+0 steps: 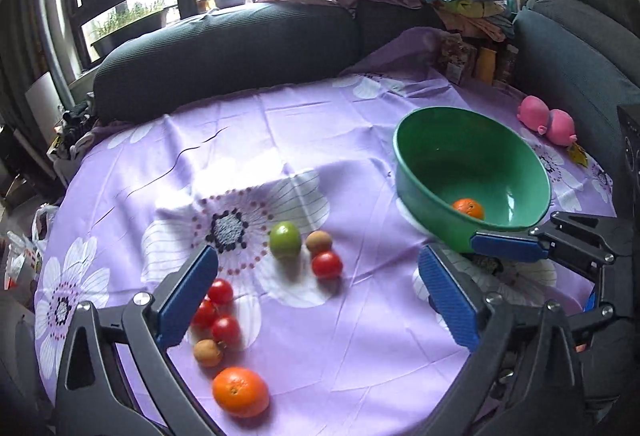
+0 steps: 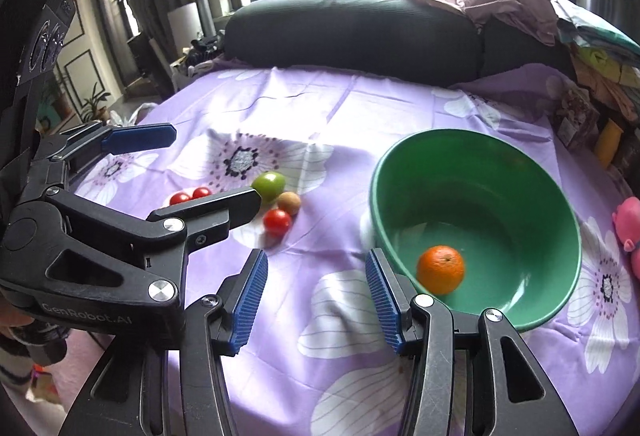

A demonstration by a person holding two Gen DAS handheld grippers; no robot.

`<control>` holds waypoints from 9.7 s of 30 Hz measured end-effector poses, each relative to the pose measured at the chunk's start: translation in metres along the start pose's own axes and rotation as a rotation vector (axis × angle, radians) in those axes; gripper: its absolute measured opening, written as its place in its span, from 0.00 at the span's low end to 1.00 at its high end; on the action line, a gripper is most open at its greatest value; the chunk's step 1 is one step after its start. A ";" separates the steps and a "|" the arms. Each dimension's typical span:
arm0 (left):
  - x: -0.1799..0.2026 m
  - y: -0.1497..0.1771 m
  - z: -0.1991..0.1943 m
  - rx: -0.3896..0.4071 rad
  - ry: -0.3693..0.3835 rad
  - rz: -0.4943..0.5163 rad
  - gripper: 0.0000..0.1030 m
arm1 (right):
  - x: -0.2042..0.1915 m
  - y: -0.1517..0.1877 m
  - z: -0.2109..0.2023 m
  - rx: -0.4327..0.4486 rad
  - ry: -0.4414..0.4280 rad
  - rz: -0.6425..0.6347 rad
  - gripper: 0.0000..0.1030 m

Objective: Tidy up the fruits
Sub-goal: 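Move the left tool to the second orange and grasp it, then carry the orange over the green bowl and open the left tool, then grasp the small brown fruit with the left tool while the right tool grasps a cherry tomato, then carry both fruits over the green bowl and open both tools, then withdraw both tools from the bowl back toward the remaining tomatoes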

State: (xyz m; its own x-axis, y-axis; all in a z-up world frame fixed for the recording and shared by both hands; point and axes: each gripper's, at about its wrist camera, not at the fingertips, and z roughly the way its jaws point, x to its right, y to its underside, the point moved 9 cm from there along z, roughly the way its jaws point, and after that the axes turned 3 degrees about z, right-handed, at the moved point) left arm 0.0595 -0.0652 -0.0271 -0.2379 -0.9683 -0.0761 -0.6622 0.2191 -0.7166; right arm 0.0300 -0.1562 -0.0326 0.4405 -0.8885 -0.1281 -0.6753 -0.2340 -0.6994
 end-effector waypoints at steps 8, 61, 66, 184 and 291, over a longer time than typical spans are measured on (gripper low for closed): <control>-0.051 0.039 -0.007 -0.067 -0.065 -0.104 0.98 | -0.060 0.022 0.029 -0.098 -0.127 -0.057 0.51; -0.012 0.058 0.006 -0.141 0.352 -0.103 0.44 | -0.095 0.015 0.044 -0.015 -0.248 -0.091 0.41; 0.020 0.023 0.009 -0.094 0.403 -0.038 0.44 | -0.056 0.000 0.021 0.060 -0.178 -0.041 0.41; -0.098 0.113 0.041 -0.221 0.196 -0.161 0.27 | -0.121 -0.005 0.145 -0.329 -0.408 0.155 0.30; -0.054 0.035 0.010 -0.078 0.038 -0.067 0.89 | 0.054 -0.017 -0.025 0.054 0.002 0.226 0.52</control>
State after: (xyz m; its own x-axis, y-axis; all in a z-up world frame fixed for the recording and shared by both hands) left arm 0.0563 -0.0063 -0.0554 -0.2170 -0.9762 -0.0022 -0.7304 0.1639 -0.6630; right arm 0.0500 -0.2100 -0.0099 0.2807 -0.9166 -0.2847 -0.7239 -0.0074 -0.6899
